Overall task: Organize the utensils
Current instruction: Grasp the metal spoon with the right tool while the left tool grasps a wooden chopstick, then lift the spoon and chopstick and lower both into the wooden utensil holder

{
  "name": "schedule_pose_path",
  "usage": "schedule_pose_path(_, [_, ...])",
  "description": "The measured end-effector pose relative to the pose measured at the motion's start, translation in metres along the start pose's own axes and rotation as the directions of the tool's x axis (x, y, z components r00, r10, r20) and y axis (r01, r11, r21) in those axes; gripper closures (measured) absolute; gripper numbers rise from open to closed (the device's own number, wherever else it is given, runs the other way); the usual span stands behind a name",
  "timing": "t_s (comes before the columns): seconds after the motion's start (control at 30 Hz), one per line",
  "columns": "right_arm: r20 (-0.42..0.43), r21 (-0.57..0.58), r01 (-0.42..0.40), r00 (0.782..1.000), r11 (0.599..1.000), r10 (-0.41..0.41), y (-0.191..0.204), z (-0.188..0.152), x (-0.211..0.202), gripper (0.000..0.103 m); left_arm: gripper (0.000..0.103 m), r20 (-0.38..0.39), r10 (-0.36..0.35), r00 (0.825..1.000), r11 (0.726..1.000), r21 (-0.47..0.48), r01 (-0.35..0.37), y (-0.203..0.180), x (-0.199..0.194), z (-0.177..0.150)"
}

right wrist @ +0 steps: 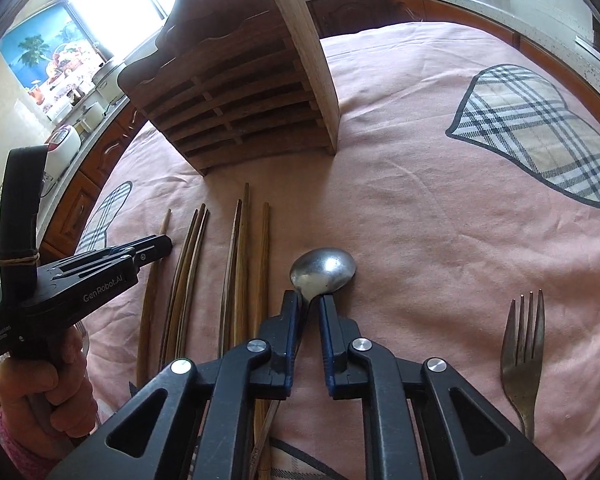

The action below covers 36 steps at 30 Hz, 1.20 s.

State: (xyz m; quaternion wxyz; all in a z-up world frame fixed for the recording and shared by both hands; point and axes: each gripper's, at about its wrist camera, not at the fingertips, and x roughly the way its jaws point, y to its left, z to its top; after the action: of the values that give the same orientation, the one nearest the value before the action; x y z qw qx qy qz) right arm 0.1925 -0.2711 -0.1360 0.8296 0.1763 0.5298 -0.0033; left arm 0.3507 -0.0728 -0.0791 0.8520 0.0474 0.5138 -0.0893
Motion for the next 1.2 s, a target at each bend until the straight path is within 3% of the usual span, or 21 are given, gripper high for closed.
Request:
schedule_pose_path(0.13, [0.012, -0.006, -0.013, 1.000, 1.000, 0.013, 0.003, -0.001, -0.003, 0.099, 0.099, 0.021, -0.035, 0.999, 0.999, -0.016, 0.036, 0.004, -0.009, -0.004])
schedule_pose_path(0.33, [0.057, -0.026, -0.044, 0.997, 0.999, 0.045, 0.010, -0.002, -0.022, 0.101, 0.099, 0.089, -0.100, 0.991, 0.992, -0.062, 0.106, 0.019, -0.055, -0.016])
schedule_pose_path(0.53, [0.117, -0.046, -0.071, 0.990, 0.996, 0.076, 0.018, 0.000, -0.050, 0.101, 0.099, 0.173, -0.157, 0.972, 0.981, -0.088, 0.174, 0.033, -0.112, -0.036])
schedule_pose_path(0.83, [0.209, -0.091, -0.080, 0.973, 0.993, 0.098, 0.035, 0.004, -0.088, 0.101, 0.099, 0.283, -0.184, 0.941, 0.973, -0.084, 0.216, 0.044, -0.190, -0.063])
schedule_pose_path(1.2, [0.322, -0.136, -0.052, 0.942, 0.989, 0.094, 0.043, 0.020, -0.128, 0.101, 0.099, 0.388, -0.199, 0.900, 0.969, -0.061, 0.240, 0.051, -0.233, -0.072])
